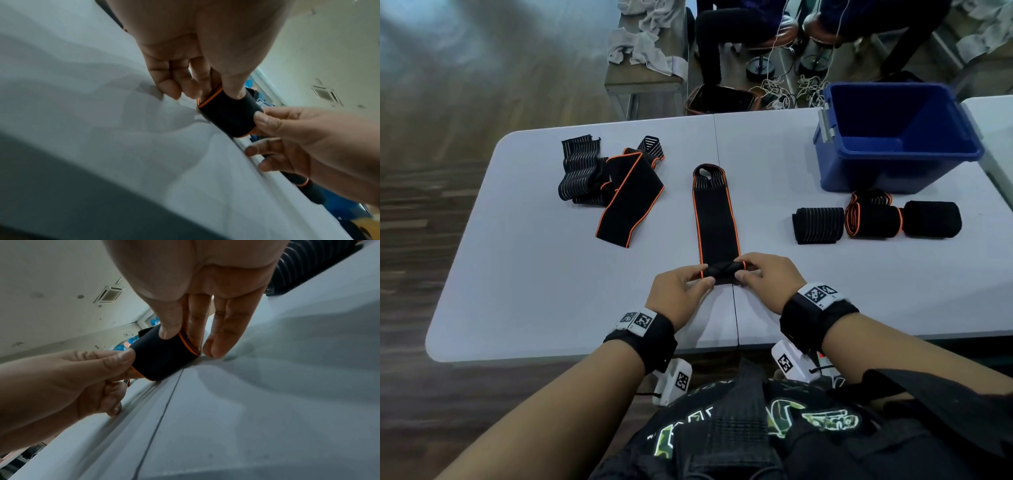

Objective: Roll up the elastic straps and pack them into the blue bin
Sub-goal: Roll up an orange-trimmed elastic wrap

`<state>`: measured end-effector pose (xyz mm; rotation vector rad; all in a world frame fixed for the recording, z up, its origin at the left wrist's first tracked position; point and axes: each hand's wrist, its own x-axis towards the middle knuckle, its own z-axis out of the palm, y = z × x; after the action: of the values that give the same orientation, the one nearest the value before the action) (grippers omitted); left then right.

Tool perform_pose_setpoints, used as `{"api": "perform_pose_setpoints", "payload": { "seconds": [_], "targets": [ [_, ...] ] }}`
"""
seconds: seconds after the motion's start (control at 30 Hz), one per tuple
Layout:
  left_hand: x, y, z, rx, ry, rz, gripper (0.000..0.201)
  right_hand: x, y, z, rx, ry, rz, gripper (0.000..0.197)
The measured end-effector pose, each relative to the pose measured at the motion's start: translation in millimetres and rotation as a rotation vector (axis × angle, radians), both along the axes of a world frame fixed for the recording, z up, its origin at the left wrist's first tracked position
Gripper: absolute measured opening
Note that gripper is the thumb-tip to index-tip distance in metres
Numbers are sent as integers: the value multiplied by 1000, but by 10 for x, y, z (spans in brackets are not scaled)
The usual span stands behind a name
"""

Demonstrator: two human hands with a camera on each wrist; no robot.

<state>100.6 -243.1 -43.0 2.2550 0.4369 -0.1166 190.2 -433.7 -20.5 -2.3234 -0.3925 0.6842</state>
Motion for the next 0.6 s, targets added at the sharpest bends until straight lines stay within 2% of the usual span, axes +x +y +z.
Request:
{"api": "perform_pose_setpoints", "payload": {
  "seconds": [0.2, 0.47, 0.6],
  "targets": [
    [32, -1, 35, -70, 45, 47, 14, -53, -7, -29, -36, -27, 2, 16],
    [113, -33, 23, -127, 54, 153, 34, 3, 83, -48, -32, 4, -95, 30],
    [165, -49, 56, -113, 115, 133, 40, 34, 138, -12, -78, 34, -111, 38]
  ]
}}
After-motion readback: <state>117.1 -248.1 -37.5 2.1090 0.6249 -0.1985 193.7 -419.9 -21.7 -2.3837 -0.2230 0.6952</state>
